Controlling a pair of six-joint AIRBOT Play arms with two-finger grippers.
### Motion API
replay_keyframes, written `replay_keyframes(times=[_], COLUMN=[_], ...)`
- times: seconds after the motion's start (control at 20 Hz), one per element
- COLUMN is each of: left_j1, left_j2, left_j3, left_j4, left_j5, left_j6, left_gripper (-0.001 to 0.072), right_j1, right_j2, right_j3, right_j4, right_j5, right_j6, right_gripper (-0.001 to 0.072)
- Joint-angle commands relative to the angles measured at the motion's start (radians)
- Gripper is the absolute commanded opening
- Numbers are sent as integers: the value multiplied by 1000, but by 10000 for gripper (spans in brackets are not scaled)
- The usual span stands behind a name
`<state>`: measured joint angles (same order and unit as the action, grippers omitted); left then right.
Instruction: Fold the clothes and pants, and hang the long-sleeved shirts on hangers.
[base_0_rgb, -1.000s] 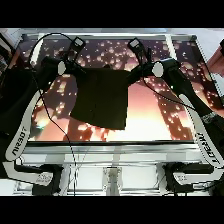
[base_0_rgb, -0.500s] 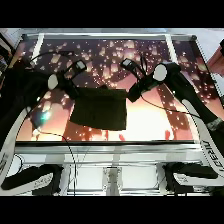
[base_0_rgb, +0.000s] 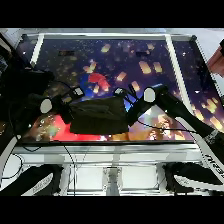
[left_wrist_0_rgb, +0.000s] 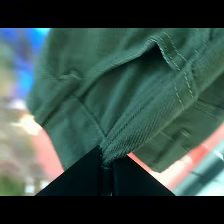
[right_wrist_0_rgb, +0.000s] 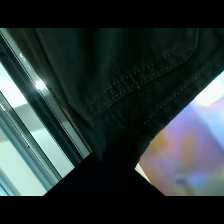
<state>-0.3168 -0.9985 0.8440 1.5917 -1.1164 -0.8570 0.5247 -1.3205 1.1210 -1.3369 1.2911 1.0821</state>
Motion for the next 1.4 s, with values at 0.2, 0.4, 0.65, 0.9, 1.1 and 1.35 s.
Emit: replay_keyframes(times=[0.2, 0.4, 0.65, 0.9, 1.1, 1.35], left_j1=[-174, -174, -174, -174, -174, -54], left_j2=[14, 14, 16, 23, 63, 134], left_j3=[-120, -175, -175, -140, -103, -89], left_j4=[-82, -45, -75, -271, -441, -243], left_j5=[-147, -173, -224, -321, -291, -114], left_j6=[4, -18, -18, -18, -64, -393], left_gripper=[62, 65, 334, 459, 649, 649], right_j1=[12, 12, 12, 3, -119, -471], right_j2=[3, 2, 2, 3, 3, -42], right_j3=[-39, -42, -55, -11, 93, 114], right_j4=[-29, -8, 2, -5, 106, 512], right_j5=[-8, 37, 86, 93, 40, 39], right_j6=[32, 36, 35, 35, 35, 18], right_gripper=[14, 38, 315, 424, 585, 632])
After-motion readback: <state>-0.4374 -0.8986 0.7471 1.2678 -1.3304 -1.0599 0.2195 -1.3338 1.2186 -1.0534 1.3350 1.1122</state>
